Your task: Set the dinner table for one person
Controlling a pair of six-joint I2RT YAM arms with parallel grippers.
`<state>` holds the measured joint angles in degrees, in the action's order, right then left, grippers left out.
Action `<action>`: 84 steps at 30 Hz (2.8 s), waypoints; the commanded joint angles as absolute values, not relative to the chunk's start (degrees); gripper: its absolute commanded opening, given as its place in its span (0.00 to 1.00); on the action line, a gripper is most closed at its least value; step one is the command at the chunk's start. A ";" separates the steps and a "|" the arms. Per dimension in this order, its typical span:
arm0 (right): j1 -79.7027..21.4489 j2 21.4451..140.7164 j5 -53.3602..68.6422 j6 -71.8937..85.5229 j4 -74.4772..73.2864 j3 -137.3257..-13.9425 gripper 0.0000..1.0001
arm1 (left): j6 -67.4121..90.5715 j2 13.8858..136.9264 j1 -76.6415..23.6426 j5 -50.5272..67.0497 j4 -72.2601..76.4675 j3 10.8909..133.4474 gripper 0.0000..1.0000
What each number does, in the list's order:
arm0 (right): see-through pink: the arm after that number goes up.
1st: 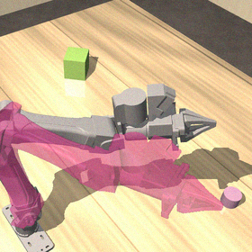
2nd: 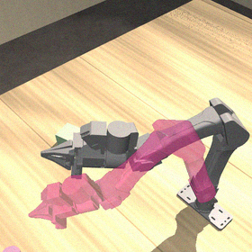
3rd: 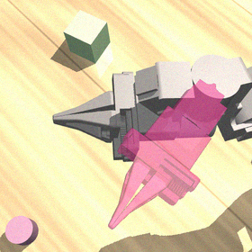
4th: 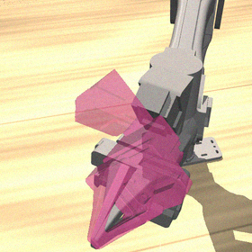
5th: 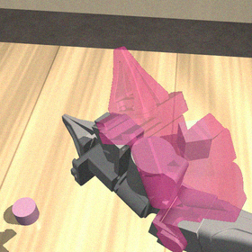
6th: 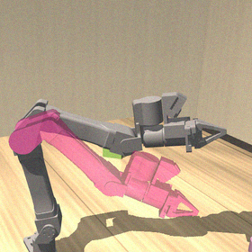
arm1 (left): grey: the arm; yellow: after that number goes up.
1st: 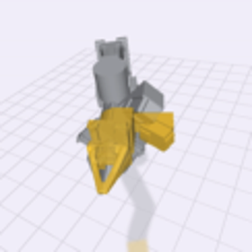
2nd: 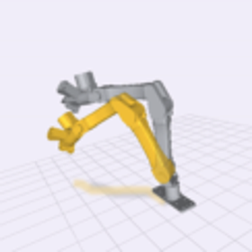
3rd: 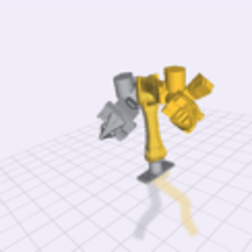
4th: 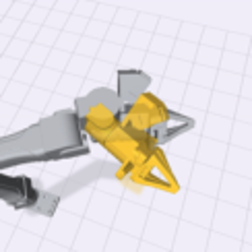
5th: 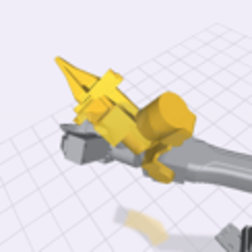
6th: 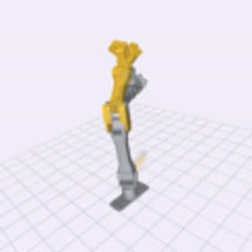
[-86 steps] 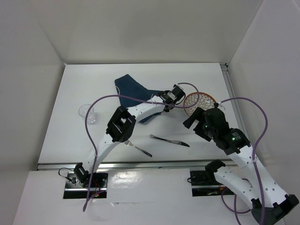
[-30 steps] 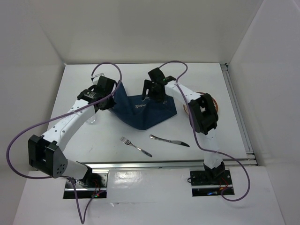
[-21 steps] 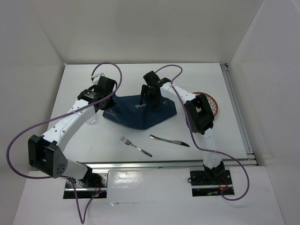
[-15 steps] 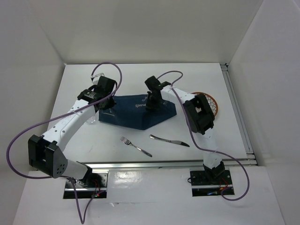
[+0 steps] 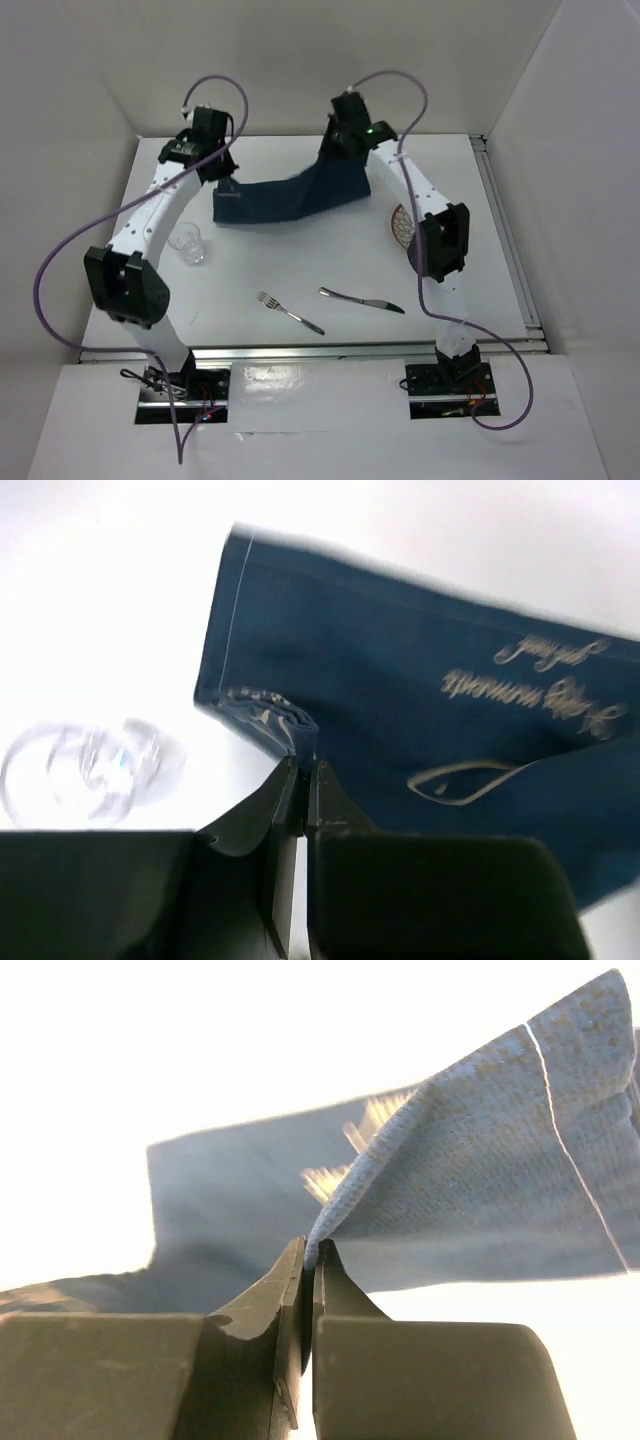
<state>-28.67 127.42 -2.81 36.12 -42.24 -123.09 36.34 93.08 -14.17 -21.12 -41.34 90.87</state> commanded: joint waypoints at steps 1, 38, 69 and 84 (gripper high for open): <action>-24.44 124.72 -5.01 29.98 -37.54 -138.58 0.00 | 32.34 102.08 -10.29 -17.15 -42.61 107.97 0.00; -34.98 78.39 -18.29 39.03 -30.76 -62.49 0.27 | 35.06 96.84 -19.86 -9.83 -37.18 77.52 0.41; -22.59 111.01 -4.75 35.68 -23.55 -66.54 0.27 | 38.41 118.12 -18.46 -12.83 -40.43 82.88 0.40; -22.59 101.96 -7.38 37.88 -25.14 -57.05 0.27 | 38.94 114.61 -17.93 -14.15 -39.90 76.64 0.40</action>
<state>-22.81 102.59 -5.50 37.89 -18.81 -60.49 38.04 113.51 -18.70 -11.49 -37.56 79.68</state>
